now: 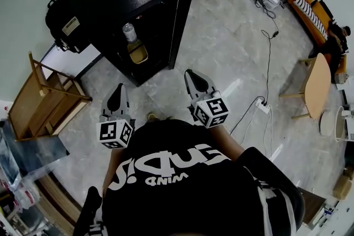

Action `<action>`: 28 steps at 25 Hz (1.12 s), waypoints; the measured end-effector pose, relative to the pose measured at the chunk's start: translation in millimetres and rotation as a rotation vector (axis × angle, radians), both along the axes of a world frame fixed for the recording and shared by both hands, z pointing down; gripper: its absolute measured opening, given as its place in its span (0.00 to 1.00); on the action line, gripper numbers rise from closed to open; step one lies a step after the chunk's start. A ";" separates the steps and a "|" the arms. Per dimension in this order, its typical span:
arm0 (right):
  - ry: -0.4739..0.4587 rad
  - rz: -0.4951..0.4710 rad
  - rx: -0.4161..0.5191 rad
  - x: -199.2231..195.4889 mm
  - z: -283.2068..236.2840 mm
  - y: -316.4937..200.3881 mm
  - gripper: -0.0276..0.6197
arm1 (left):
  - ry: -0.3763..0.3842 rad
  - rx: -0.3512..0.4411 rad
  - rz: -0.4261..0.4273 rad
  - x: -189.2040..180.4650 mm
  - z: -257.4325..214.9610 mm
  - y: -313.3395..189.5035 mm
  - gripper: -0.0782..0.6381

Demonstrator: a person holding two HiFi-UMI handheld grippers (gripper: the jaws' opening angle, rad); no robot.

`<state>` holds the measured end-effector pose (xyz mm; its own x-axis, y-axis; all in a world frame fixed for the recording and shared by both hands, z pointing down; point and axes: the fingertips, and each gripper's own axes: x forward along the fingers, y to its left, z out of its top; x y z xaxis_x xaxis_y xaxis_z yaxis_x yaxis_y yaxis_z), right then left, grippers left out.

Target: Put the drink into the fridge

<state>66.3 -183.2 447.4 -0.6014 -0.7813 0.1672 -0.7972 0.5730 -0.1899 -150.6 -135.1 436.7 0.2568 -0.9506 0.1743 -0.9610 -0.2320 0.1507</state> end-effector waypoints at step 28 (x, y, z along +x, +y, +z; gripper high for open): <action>0.016 -0.060 -0.014 -21.7 18.0 -8.9 0.07 | -0.001 0.020 -0.101 -20.9 4.6 -15.8 0.12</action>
